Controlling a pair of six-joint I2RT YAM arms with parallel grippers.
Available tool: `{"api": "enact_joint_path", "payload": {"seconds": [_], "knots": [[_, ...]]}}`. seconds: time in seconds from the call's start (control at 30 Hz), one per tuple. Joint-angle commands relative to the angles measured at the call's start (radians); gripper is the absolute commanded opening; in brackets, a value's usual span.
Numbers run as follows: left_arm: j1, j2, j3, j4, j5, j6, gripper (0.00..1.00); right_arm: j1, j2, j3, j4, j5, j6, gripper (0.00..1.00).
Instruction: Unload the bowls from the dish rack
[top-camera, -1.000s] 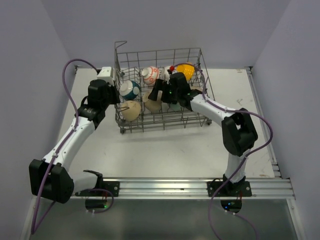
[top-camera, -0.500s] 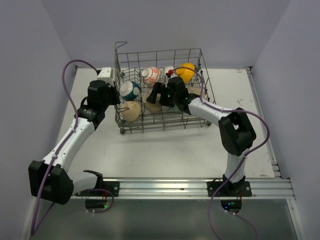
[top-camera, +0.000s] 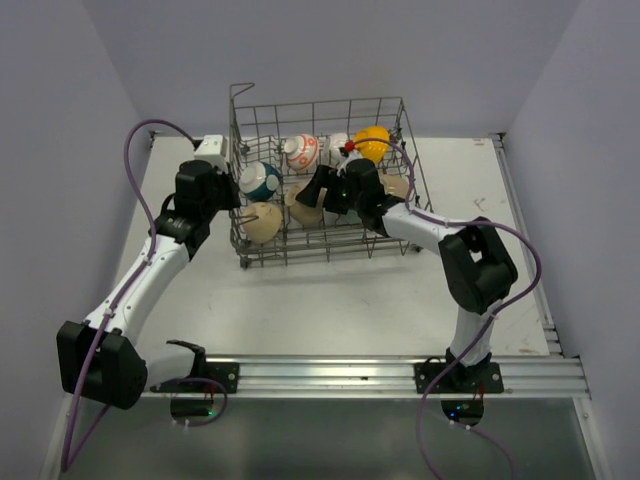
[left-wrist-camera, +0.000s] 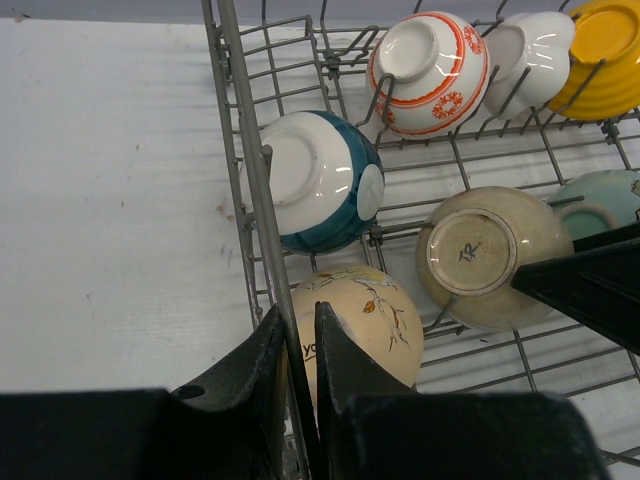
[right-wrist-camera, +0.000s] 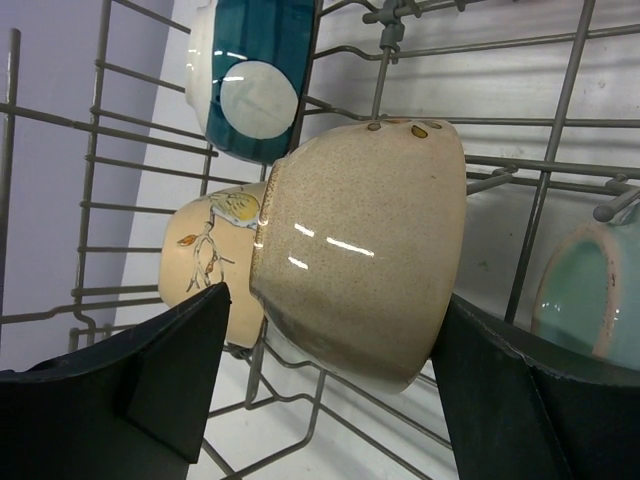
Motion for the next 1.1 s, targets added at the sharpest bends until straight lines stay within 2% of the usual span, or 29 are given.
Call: {"api": "enact_joint_path", "payload": {"seconds": [0.0, 0.2, 0.5, 0.73, 0.8, 0.87, 1.07], "knots": [[-0.054, 0.022, -0.026, -0.067, 0.167, 0.076, 0.0, 0.026, -0.068, 0.013, 0.198, -0.133, 0.065, 0.8], [-0.054, 0.023, -0.023, -0.068, 0.165, 0.076, 0.0, 0.026, -0.069, 0.013, 0.222, -0.155, 0.081, 0.79], [-0.054, 0.019, -0.015, -0.075, 0.156, 0.074, 0.03, 0.026, -0.054, -0.004, 0.341, -0.199, 0.148, 0.71], [-0.054, 0.017, -0.017, -0.076, 0.151, 0.07, 0.22, 0.026, -0.046, 0.011, 0.345, -0.219, 0.157, 0.7], [-0.054, 0.017, -0.015, -0.078, 0.15, 0.071, 0.24, 0.028, -0.028, 0.008, 0.376, -0.234, 0.176, 0.69], [-0.054, 0.015, -0.015, -0.076, 0.15, 0.071, 0.31, 0.032, -0.02, -0.002, 0.417, -0.248, 0.2, 0.68], [-0.054, 0.019, -0.017, -0.078, 0.148, 0.069, 0.37, 0.034, 0.018, -0.013, 0.445, -0.262, 0.225, 0.63]]}}
